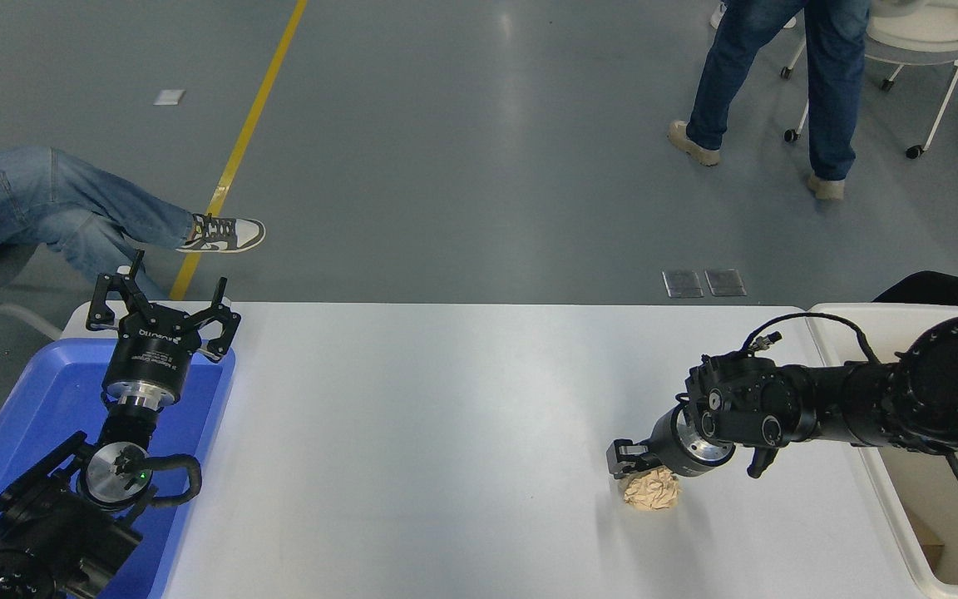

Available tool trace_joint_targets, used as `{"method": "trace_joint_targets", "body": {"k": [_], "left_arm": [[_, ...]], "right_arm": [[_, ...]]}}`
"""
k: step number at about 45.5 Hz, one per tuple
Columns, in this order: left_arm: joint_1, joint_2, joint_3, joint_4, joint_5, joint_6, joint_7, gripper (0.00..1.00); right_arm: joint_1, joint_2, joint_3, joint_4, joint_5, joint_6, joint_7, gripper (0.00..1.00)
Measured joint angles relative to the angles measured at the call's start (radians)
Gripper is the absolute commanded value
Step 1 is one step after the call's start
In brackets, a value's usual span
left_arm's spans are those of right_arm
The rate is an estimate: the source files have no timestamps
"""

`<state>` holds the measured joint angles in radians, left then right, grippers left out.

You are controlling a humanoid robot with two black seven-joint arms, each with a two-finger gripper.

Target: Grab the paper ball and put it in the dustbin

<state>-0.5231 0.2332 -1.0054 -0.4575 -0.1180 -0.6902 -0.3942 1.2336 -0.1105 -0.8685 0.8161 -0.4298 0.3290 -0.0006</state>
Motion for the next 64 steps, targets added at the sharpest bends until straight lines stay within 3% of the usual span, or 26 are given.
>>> {"method": "trace_joint_targets", "body": {"k": [16, 29, 43, 64], "left_arm": [[0.0, 0.0, 0.0, 0.0, 0.0, 0.0, 0.0, 1.0], [0.0, 0.0, 0.0, 0.0, 0.001, 0.0, 0.002, 1.0], [0.0, 0.0, 0.0, 0.0, 0.001, -0.001, 0.002, 1.0], [0.0, 0.0, 0.001, 0.0, 0.0, 0.0, 0.001, 1.0]], "right_arm": [[0.202, -0.07, -0.11, 0.14, 0.004, 0.013, 0.005, 0.0], [0.617, -0.17, -0.252, 0.414, 0.085, 0.114, 0.008, 0.0], [0.966, -0.192, -0.342, 0.6, 0.147, 0.23, 0.009, 0.0], [1.061, -0.231, -0.419, 0.626, 0.126, 0.274, 0.004, 0.0]]}}
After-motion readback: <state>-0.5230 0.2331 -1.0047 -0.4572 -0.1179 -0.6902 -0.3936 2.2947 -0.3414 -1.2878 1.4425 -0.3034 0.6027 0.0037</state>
